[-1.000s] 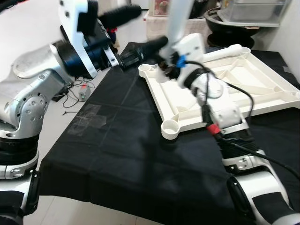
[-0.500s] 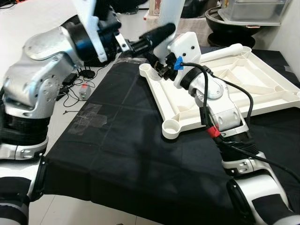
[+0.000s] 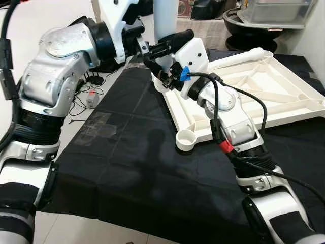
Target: Building children table
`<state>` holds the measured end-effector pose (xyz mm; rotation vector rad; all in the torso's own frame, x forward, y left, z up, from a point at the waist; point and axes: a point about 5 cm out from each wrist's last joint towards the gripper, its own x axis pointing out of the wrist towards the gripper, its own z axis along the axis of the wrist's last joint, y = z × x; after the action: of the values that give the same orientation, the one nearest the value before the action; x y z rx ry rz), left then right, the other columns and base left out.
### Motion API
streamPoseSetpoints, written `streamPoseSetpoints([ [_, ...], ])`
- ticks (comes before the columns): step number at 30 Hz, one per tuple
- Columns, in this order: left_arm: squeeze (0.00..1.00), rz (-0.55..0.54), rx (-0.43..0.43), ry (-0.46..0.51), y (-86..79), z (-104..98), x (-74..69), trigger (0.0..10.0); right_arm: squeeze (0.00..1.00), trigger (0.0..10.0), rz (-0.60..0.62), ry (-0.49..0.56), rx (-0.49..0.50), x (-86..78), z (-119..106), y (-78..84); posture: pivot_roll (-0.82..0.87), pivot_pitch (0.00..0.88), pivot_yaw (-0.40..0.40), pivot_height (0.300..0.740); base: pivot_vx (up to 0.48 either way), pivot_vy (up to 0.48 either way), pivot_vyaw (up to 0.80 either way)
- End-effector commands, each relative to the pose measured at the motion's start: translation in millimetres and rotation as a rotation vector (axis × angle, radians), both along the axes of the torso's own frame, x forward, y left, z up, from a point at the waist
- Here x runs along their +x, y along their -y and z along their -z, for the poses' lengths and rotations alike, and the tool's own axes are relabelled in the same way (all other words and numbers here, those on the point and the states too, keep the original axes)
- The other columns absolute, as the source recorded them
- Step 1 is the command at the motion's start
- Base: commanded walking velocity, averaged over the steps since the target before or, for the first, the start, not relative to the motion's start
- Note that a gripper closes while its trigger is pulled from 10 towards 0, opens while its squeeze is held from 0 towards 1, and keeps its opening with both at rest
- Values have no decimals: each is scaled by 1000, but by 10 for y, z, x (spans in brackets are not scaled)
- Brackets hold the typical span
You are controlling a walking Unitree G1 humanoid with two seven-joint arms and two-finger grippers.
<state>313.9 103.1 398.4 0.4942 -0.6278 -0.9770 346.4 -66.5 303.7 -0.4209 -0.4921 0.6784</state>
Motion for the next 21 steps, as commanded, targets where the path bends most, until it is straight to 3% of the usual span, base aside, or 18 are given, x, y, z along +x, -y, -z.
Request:
streamPoseSetpoints([
  [1, 0, -46, 3, 15, -39, -59, 39, 0, 0, 10000, -67, 52, -45, -113, -31, -137, 26, 36, 55, 740, 0, 0, 0],
  [15, 0, -83, -41, 52, -90, -155, 40, 0, 0, 10000, -101, 29, -50, -122, 12, -179, 36, 29, 51, 740, 0, 0, 0],
  [16, 0, -67, -58, 47, -98, -171, 26, 0, 1000, 10000, -111, 20, -39, -128, 16, -168, 35, 31, 51, 740, 0, 0, 0],
  [18, 0, -55, -68, 44, -104, -182, 17, 0, 1000, 10000, -116, 15, -31, -132, 17, -160, 34, 32, 51, 740, 0, 0, 0],
  [19, 0, 13, -109, 15, -114, -213, -31, 0, 1000, 10000, -158, -9, 18, -154, 4, -133, 33, 33, 54, 740, 0, 0, 0],
  [21, 0, 55, -131, -8, -118, -224, -57, 0, 1000, 10000, -182, -22, 26, -162, 13, -117, 33, 33, 54, 740, 0, 0, 0],
])
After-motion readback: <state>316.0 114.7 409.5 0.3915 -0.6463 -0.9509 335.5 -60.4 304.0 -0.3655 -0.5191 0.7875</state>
